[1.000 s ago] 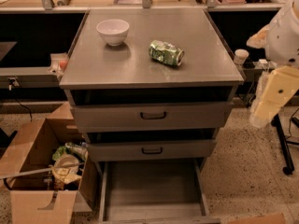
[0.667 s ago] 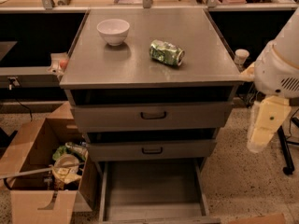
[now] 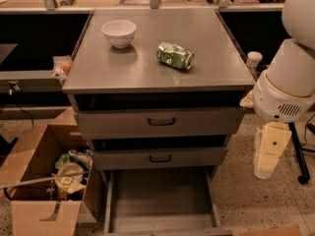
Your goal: Close bottom drawer
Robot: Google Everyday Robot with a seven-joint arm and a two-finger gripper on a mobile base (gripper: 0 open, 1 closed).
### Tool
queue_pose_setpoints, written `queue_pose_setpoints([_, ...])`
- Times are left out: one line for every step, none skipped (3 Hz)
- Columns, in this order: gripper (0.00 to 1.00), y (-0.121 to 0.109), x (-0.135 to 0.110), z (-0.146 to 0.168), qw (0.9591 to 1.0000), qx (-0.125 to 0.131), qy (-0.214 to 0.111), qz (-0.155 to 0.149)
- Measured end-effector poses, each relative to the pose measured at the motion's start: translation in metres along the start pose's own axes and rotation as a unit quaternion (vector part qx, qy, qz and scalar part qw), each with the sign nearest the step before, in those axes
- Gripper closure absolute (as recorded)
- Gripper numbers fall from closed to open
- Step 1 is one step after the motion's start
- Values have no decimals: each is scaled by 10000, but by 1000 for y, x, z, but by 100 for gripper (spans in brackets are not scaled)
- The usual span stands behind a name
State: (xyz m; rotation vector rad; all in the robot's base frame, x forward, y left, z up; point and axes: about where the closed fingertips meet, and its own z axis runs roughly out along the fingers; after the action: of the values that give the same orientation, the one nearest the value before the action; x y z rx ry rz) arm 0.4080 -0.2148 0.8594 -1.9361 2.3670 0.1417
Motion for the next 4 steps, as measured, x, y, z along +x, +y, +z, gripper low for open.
queue_pose_setpoints([0,5,7,43,9996,-266,63,-22])
queue_pose_setpoints([0,25,21,137,9954,-914,106,-253])
queue_pose_setpoints([0,25,21,137,9954,-913,106,-253])
queue_pose_setpoints([0,29,28,175,9926,-1154,131,-340])
